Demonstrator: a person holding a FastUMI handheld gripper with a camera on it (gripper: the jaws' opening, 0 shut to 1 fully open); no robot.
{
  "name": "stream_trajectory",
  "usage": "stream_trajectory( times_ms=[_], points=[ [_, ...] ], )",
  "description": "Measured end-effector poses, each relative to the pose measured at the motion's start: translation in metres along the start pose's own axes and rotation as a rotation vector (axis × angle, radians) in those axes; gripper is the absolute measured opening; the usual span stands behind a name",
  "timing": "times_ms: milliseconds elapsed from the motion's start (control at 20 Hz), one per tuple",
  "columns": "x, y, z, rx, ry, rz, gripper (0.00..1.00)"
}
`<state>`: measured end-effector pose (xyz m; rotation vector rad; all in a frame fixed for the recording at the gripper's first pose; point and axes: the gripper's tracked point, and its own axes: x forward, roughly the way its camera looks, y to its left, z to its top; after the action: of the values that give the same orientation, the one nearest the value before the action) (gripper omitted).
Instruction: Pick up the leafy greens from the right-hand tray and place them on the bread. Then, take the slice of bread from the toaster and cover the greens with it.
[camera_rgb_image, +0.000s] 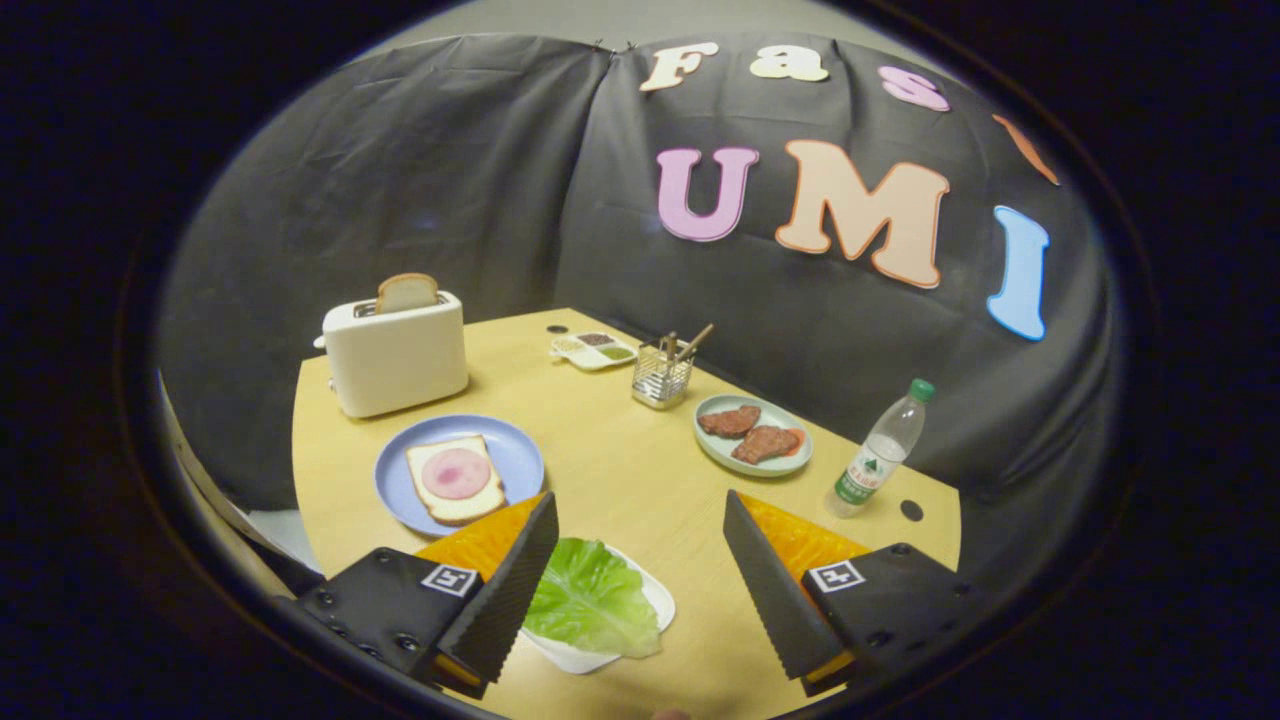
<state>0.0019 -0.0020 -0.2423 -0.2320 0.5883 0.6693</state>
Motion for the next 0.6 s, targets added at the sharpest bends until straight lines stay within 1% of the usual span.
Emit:
stream_trajectory(
  times_ms=[300,500,600],
  points=[
    [0.022,0.007,-0.042,-0.046,0.119,0.064,1.00],
    [0.035,0.018,-0.061,-0.061,0.175,0.126,1.00],
    [0.040,0.024,-0.078,-0.063,0.224,0.153,1.00]
  ],
)
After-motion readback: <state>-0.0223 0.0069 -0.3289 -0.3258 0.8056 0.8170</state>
